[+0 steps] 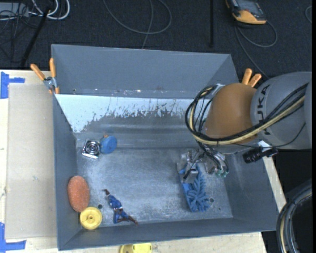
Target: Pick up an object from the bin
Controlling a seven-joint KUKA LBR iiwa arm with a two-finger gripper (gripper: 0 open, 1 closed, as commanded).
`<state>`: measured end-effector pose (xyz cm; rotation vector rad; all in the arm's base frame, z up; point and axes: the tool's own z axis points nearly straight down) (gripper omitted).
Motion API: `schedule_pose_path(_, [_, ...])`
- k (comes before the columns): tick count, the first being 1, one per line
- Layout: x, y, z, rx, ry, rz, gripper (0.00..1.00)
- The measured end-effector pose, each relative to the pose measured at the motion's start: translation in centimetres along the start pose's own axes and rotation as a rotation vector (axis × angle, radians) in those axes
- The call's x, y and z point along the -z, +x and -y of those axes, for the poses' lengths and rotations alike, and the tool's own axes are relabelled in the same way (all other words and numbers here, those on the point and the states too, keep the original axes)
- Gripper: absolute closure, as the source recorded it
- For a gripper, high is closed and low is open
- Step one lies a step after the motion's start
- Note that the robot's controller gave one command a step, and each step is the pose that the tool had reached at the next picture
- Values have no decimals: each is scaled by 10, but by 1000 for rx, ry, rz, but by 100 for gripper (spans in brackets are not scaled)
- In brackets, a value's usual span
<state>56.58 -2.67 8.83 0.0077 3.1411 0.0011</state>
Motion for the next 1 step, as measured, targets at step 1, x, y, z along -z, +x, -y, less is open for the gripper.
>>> schedule_pose_path(1, [185,-28,15,-29,1,11,100])
